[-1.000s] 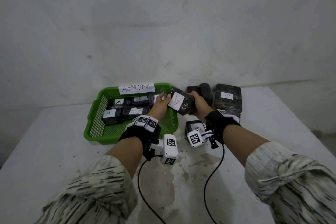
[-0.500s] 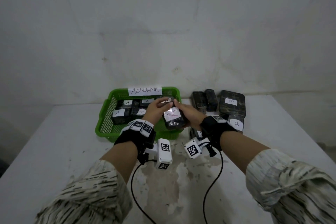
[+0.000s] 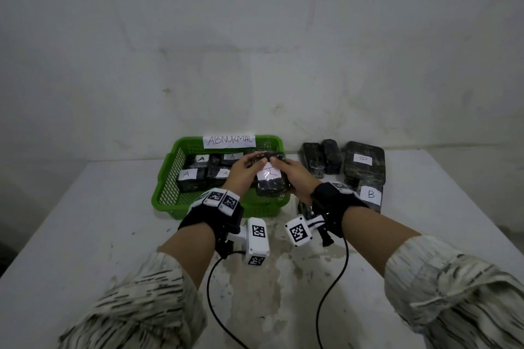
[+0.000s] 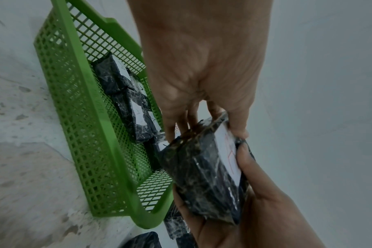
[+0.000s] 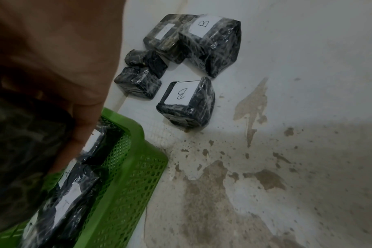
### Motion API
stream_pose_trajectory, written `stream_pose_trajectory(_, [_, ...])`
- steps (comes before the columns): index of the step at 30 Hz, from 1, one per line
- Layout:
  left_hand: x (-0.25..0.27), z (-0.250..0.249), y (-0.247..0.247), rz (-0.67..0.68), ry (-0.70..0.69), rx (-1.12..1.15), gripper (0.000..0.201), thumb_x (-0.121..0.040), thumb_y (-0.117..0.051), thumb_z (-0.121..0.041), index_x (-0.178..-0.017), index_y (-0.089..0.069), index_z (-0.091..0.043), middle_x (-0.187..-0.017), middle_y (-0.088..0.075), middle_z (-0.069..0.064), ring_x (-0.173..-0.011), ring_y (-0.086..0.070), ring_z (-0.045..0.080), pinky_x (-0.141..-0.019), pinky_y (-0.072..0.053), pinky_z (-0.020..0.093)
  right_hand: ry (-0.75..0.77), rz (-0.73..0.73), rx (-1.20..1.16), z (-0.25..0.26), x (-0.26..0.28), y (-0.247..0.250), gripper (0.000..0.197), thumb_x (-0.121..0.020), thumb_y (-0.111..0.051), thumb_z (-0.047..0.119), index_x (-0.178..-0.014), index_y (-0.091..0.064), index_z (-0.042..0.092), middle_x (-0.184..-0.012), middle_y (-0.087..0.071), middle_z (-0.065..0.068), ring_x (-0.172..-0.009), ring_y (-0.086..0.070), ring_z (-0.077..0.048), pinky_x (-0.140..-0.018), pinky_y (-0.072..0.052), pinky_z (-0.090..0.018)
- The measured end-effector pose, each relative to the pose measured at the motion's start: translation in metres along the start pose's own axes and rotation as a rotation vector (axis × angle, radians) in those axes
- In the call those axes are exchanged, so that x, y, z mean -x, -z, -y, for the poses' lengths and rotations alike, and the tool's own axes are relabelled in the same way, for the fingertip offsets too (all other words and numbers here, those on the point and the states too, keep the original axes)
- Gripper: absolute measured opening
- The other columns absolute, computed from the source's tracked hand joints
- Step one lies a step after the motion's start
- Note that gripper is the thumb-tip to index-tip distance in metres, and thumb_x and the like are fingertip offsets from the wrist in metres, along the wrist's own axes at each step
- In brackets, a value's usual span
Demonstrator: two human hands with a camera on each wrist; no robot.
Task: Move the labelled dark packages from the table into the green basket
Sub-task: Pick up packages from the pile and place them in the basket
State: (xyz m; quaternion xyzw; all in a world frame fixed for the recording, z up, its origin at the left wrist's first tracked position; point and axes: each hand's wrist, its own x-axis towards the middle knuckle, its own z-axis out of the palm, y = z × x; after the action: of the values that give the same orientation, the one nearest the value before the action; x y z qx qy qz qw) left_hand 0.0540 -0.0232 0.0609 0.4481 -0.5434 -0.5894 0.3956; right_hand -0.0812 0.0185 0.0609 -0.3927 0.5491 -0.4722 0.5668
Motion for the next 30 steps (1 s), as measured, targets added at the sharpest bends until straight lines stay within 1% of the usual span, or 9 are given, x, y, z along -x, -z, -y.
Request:
stream_pose_trajectory(3, [0.000, 0.003, 0.004, 0.004, -0.018, -0.053, 0.035, -0.091, -0.058, -0.009, -0.126, -0.055, -0.004, -0.127, -0.057, 0.021, -0.114, -0.055, 0.027, -0.097, -0.044, 0.031, -0.041, 0.011, -0.018, -0.004, -0.003, -0.002, 0.043, -0.094, -0.058, 0.034, -0.127, -0.058, 0.007, -0.127, -0.063, -0.015, -0.118, -0.059, -0.030, -0.106, -0.044, -0.048])
stream_pose_trajectory(7, [0.000, 0.002, 0.009, 0.027, 0.016, -0.044, 0.037, -0.093, -0.056, -0.012, -0.129, -0.053, -0.007, -0.129, -0.056, 0.020, -0.118, -0.054, 0.030, -0.101, -0.044, 0.037, -0.080, 0.018, -0.055, -0.007, -0.003, -0.005, 0.037, -0.094, -0.058, 0.022, -0.127, -0.057, 0.005, -0.126, -0.062, -0.019, -0.115, -0.060, -0.035, -0.103, -0.045, -0.052])
stream_pose_trajectory(9, [0.003, 0.000, 0.010, 0.037, 0.073, 0.056, 0.040, -0.094, -0.054, -0.011, -0.133, -0.050, -0.006, -0.129, -0.056, 0.020, -0.113, -0.056, 0.030, -0.095, -0.050, 0.038, -0.066, 0.009, -0.084, -0.007, -0.003, -0.005, 0.033, -0.095, -0.056, 0.017, -0.125, -0.057, 0.003, -0.123, -0.063, -0.020, -0.105, -0.063, -0.033, -0.098, -0.049, -0.048])
stream_pose_trajectory(11, [0.004, 0.000, 0.011, 0.051, 0.096, 0.130, 0.043, -0.094, -0.052, -0.007, -0.136, -0.046, -0.005, -0.128, -0.056, 0.022, -0.108, -0.058, 0.028, -0.085, -0.055, 0.033, -0.067, 0.017, -0.123, -0.006, -0.002, -0.006, 0.033, -0.096, -0.055, 0.015, -0.126, -0.056, 0.003, -0.118, -0.063, -0.018, -0.101, -0.062, -0.030, -0.096, -0.049, -0.046])
stream_pose_trajectory(15, [0.006, -0.001, 0.016, 0.042, 0.081, 0.158, 0.042, -0.092, -0.054, -0.003, -0.133, -0.049, -0.007, -0.125, -0.057, 0.027, -0.104, -0.060, 0.030, -0.086, -0.054, 0.038, -0.067, 0.071, -0.052, -0.008, 0.000, -0.009, 0.027, -0.089, -0.063, 0.007, -0.116, -0.059, 0.009, -0.116, -0.065, -0.014, -0.108, -0.061, -0.029, -0.101, -0.048, -0.046])
stream_pose_trajectory(19, [0.008, -0.004, 0.015, 0.062, 0.137, 0.236, 0.040, -0.092, -0.052, -0.003, -0.132, -0.049, -0.003, -0.118, -0.060, 0.021, -0.087, -0.064, 0.021, -0.067, -0.058, 0.025, -0.021, 0.061, -0.046, -0.008, -0.001, -0.010, 0.028, -0.086, -0.064, -0.001, -0.112, -0.059, 0.009, -0.118, -0.064, -0.017, -0.107, -0.061, -0.029, -0.100, -0.048, -0.044])
stream_pose_trajectory(23, [0.009, -0.005, 0.018, 0.087, 0.151, 0.207, 0.049, -0.090, -0.048, 0.008, -0.138, -0.043, -0.003, -0.121, -0.057, 0.022, -0.090, -0.062, 0.023, -0.072, -0.057, 0.026, -0.022, 0.058, -0.066, -0.007, 0.001, -0.011, 0.035, -0.086, -0.063, -0.002, -0.120, -0.056, 0.005, -0.121, -0.063, -0.016, -0.109, -0.061, -0.030, -0.099, -0.049, -0.042])
stream_pose_trajectory(27, [0.012, -0.007, 0.016, 0.037, 0.114, 0.159, 0.052, -0.088, -0.052, 0.010, -0.136, -0.044, -0.005, -0.125, -0.057, 0.023, -0.105, -0.057, 0.029, -0.090, -0.051, 0.038, -0.032, 0.107, -0.053, -0.007, 0.003, -0.012, 0.039, -0.085, -0.063, -0.005, -0.122, -0.056, 0.005, -0.120, -0.063, -0.015, -0.109, -0.061, -0.029, -0.096, -0.051, -0.038])
stream_pose_trajectory(30, [0.013, -0.009, 0.012, 0.004, 0.097, 0.164, 0.048, -0.087, -0.055, 0.008, -0.133, -0.048, -0.004, -0.120, -0.059, 0.020, -0.104, -0.057, 0.029, -0.096, -0.048, 0.041, -0.020, 0.092, -0.059, -0.005, 0.001, -0.013, 0.051, -0.083, -0.064, -0.007, -0.131, -0.050, 0.003, -0.120, -0.063, -0.014, -0.110, -0.060, -0.029, -0.096, -0.051, -0.040])
